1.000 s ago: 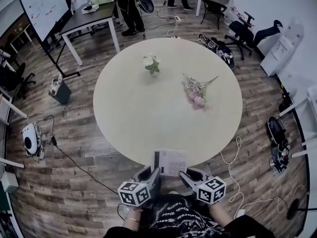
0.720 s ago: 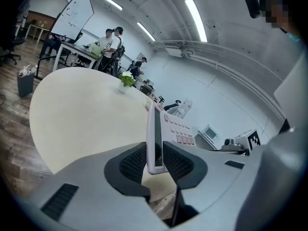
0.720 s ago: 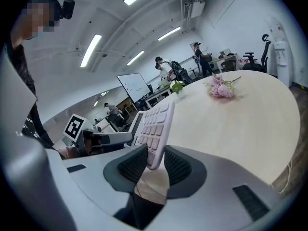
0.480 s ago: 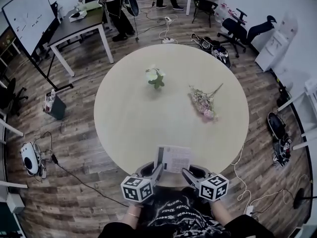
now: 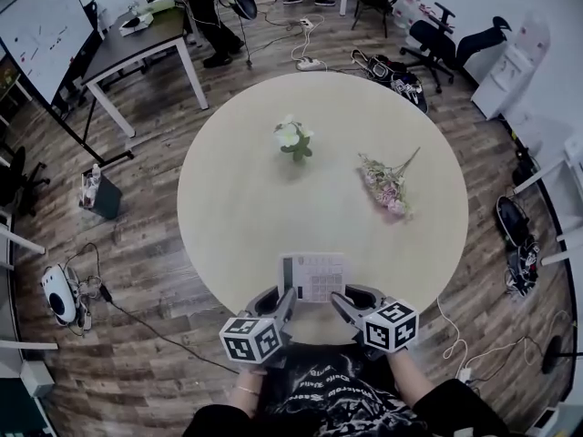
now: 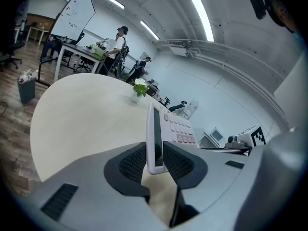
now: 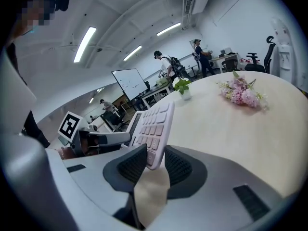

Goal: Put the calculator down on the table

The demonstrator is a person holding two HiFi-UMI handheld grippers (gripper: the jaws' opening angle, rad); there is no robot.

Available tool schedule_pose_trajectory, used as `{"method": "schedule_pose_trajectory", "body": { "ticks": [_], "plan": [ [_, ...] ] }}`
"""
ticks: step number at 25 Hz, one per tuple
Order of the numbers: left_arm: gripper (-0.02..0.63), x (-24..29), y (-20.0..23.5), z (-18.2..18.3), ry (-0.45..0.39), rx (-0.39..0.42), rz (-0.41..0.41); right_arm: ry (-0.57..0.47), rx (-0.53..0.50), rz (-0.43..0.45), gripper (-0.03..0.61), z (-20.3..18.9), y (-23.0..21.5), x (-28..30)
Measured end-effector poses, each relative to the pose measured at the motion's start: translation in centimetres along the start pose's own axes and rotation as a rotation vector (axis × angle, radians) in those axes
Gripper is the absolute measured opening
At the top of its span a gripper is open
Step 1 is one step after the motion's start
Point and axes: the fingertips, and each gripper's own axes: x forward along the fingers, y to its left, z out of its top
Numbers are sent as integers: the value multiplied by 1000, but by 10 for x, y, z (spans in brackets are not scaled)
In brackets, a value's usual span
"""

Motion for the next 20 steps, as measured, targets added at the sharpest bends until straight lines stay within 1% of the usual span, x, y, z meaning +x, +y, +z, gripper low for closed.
{"method": "schedule_pose_trajectory", "body": {
  "ticks": [4, 10, 16, 20],
  "plan": [
    [120, 1, 15, 14, -30, -17, 52, 21, -11, 17, 124, 14, 0, 19],
    [121, 9, 35, 41, -39, -6, 122, 59, -11, 36, 129, 38, -6, 49],
    [123, 25, 59, 67, -8, 23, 160, 52, 79, 67, 127, 56, -15, 81],
    [123, 43, 72, 84, 20, 51, 171, 43, 145, 53, 127, 69, -27, 100]
  ]
}}
